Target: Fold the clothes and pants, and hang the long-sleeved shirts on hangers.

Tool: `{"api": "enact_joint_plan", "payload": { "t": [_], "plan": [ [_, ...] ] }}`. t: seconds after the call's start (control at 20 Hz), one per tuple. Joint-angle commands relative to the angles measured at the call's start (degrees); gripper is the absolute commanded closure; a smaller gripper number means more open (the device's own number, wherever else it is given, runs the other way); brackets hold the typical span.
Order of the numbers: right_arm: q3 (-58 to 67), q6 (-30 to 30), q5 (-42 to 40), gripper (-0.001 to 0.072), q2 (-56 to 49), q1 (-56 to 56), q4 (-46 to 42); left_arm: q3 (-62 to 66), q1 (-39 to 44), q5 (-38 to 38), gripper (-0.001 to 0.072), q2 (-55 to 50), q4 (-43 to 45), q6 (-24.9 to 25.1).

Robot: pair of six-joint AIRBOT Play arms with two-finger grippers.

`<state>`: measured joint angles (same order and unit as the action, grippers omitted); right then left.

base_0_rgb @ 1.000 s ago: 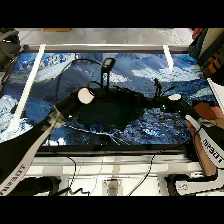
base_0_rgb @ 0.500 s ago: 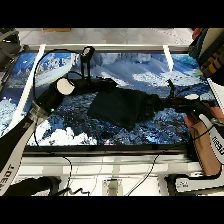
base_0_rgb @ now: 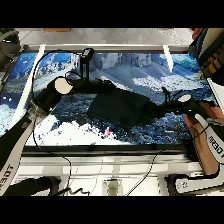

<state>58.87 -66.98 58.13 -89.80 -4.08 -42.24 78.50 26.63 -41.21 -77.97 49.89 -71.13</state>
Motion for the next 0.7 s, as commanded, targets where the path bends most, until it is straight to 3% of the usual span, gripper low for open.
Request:
{"api": "enact_joint_plan", "payload": {
  "t": [0.0,0.05,0.15,0.4,0.65],
  "plan": [
    [0.00,-1.57,-6.45,0.0087,-2.82,5.73,2.82,0.02,-0.07,-0.26,0.0379,0.02,0.00,0.00],
    [0.00,-1.60,-9.35,0.0202,-3.78,7.50,3.48,0.02,-0.07,-0.26,0.0379,0.02,0.00,0.02],
    [0.13,-1.81,-16.37,0.0653,-4.11,10.49,3.76,0.02,-0.07,-0.26,0.0379,0.02,0.04,0.02],
    [7.61,-1.79,-17.07,0.0678,-0.24,8.63,6.49,0.02,-1.25,-0.46,0.0379,0.04,1.11,0.02],
    [12.59,-1.95,-16.90,0.0679,12.02,-3.54,8.11,0.02,-2.16,-0.70,0.0378,0.09,1.11,0.02]
  ]
}}
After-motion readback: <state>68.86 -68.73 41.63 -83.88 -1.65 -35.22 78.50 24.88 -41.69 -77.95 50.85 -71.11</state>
